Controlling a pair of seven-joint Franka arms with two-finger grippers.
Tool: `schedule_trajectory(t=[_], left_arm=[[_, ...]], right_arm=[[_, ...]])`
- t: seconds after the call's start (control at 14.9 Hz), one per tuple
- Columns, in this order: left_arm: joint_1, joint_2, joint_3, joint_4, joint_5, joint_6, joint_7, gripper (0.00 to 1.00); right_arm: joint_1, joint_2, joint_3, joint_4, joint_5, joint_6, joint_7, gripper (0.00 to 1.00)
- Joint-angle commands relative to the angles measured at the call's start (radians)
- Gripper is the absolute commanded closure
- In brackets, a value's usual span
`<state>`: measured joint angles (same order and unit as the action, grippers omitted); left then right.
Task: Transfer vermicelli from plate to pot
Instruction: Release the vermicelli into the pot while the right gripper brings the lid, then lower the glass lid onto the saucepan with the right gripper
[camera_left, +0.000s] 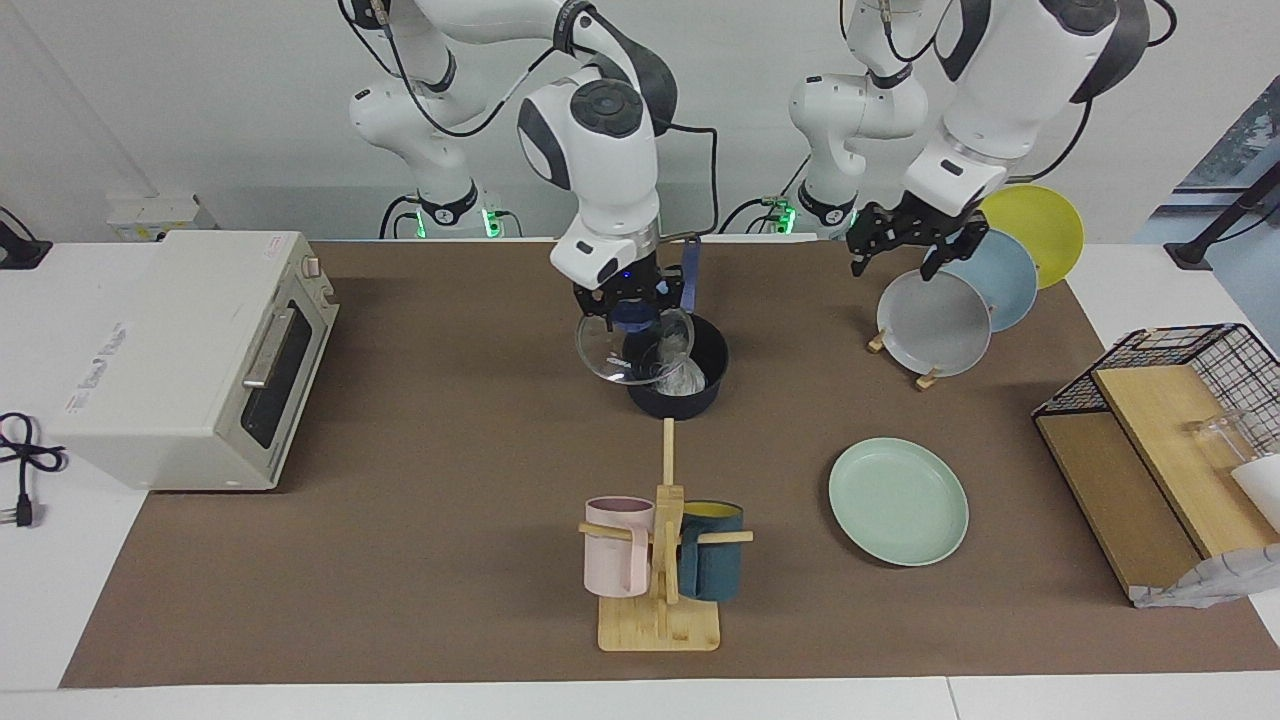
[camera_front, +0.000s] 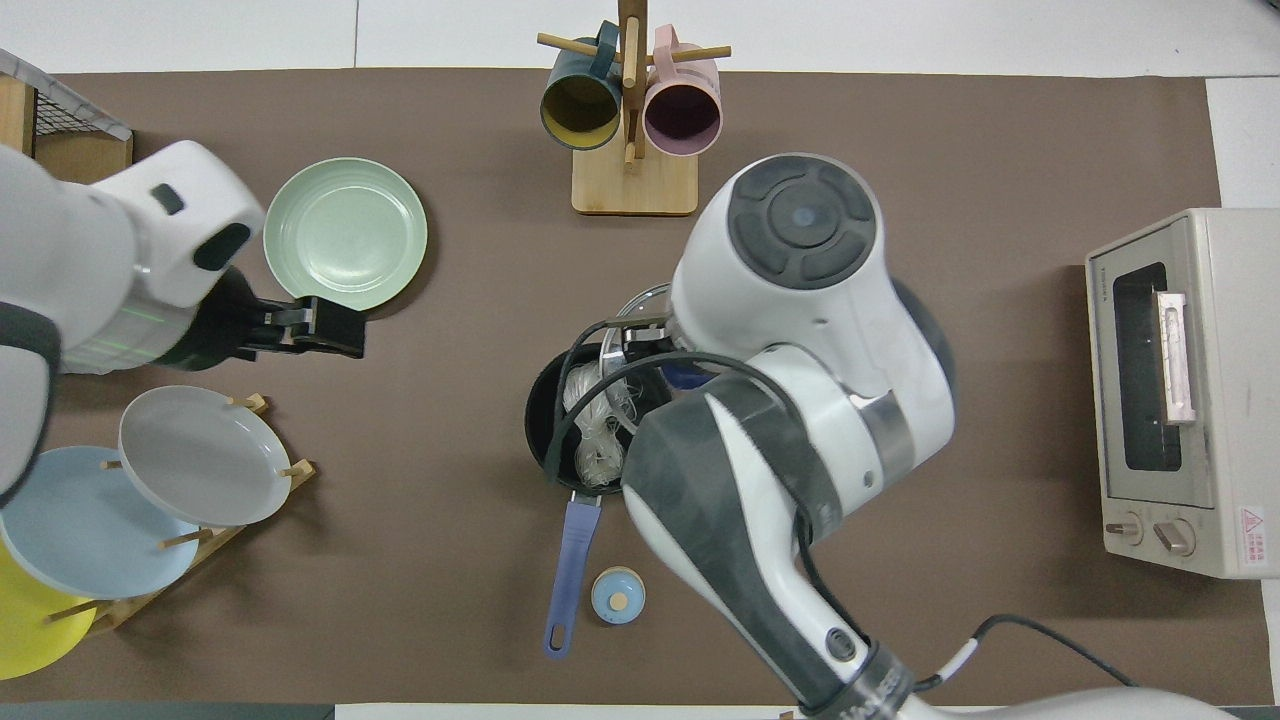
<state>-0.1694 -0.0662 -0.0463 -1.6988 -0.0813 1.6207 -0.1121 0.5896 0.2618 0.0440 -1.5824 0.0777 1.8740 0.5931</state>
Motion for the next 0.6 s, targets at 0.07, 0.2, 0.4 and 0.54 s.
schedule_trajectory(t=[0.07,0.2,0.4,0.54], left_arm=[[0.033,0.019,-0.012,0.019,0.040,-0.018,0.029,0.00],[0.036,0.025,-0.012,0.040,0.046,-0.033,0.029,0.00],[0.028,0.048,0.006,0.105,0.063,-0.087,0.028,0.00],[0.030,0.066,0.006,0.137,0.063,-0.120,0.023,0.00]], right_arm=[[0.071,0.046,-0.001,-0.010,-0.048,0.053,0.079,0.55],[0.085,0.072,-0.001,-0.010,-0.073,0.065,0.102,0.55],[0.087,0.091,-0.001,-0.010,-0.073,0.082,0.103,0.55],[0.087,0.096,-0.001,-0.013,-0.072,0.091,0.122,0.55]])
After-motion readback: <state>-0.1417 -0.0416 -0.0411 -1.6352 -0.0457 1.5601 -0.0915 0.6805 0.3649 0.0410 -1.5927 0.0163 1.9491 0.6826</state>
